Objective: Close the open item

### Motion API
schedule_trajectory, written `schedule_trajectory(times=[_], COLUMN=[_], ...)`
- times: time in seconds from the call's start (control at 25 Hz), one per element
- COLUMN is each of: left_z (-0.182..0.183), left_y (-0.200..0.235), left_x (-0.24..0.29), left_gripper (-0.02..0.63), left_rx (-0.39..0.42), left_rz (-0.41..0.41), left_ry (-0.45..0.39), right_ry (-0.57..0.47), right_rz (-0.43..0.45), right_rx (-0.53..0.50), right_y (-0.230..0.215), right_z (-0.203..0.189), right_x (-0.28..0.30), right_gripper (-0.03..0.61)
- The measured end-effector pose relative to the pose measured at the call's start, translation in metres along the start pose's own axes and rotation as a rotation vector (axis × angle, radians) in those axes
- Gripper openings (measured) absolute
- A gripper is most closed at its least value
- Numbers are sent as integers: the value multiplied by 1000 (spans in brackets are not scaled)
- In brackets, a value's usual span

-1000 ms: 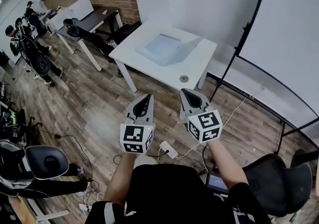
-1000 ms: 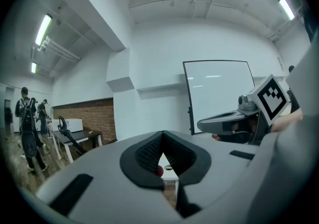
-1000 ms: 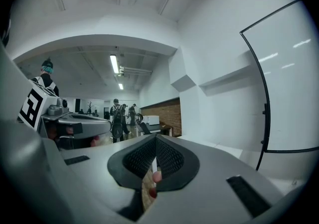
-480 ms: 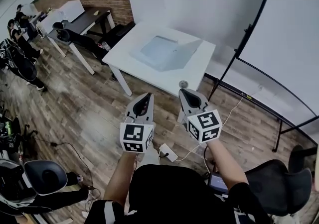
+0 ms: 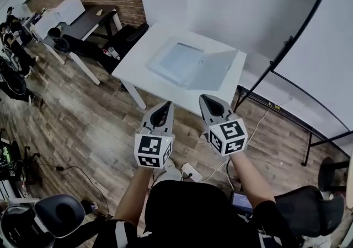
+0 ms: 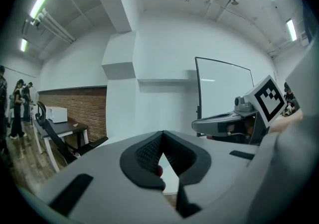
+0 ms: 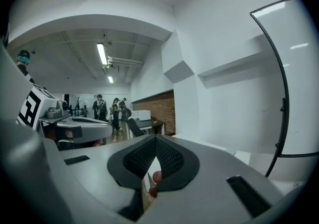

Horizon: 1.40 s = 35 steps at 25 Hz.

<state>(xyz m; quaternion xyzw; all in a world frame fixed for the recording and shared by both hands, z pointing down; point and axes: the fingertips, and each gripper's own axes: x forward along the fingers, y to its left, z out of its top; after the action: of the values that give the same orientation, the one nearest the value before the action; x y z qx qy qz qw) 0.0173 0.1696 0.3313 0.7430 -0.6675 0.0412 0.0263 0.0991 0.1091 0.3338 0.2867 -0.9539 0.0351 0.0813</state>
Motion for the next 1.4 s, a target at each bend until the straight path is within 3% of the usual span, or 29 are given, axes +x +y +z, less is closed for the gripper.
schedule_trajectory(times=[0.28, 0.64, 1.12, 1.4], left_z=[12, 8, 4, 3], left_y=[70, 123, 133, 113], left_x=[30, 50, 63, 96], left_gripper=[11, 11, 11, 11], left_rx=[-5, -39, -53, -48], left_rz=[-39, -86, -118, -159], left_ry=[-11, -25, -19, -20], right_ry=[-3, 11, 18, 37], right_rz=[-34, -71, -142, -181], right_rx=[-10, -31, -47, -81], right_y=[7, 19, -3, -35], right_z=[26, 34, 35, 27], right_x=[69, 125, 131, 124], right_gripper=[38, 38, 38, 38])
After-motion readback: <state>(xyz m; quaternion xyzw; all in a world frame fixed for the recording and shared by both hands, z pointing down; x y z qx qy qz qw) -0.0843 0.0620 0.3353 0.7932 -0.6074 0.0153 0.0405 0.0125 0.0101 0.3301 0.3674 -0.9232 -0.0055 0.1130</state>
